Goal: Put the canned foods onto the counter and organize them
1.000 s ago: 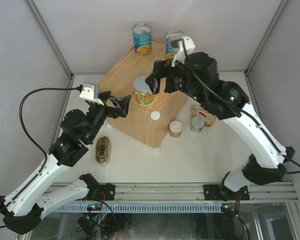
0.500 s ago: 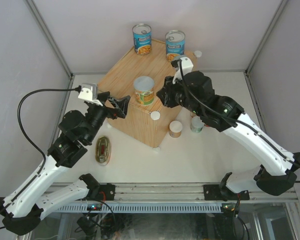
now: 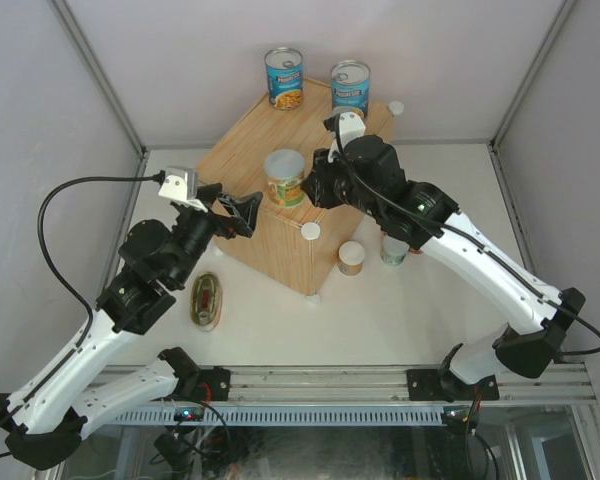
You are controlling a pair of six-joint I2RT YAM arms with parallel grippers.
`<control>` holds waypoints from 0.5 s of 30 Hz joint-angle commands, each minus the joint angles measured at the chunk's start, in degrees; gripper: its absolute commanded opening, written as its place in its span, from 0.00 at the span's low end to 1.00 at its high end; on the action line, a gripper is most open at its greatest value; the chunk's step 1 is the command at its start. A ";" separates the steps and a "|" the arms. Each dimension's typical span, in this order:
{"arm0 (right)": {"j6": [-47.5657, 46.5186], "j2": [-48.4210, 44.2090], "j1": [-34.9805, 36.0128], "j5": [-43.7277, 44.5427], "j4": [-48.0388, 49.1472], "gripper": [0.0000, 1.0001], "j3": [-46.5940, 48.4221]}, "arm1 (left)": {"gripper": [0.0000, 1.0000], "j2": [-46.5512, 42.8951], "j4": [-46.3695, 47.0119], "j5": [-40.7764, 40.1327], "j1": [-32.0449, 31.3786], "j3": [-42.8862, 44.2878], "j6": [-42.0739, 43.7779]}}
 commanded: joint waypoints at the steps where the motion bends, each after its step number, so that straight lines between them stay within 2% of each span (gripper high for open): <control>1: 1.32 1.92 -0.68 -2.25 3.85 0.22 2.46 | 0.94 -0.55 2.33 -0.32 0.23 -0.02 0.49; 11: 1.18 7.62 -1.57 -4.62 5.08 0.22 7.08 | 0.94 -2.05 3.93 -3.49 0.27 -1.10 1.62; 15: 0.42 7.63 -1.69 -2.23 2.96 0.22 8.06 | 0.94 -2.23 4.78 -4.51 0.27 -1.14 2.13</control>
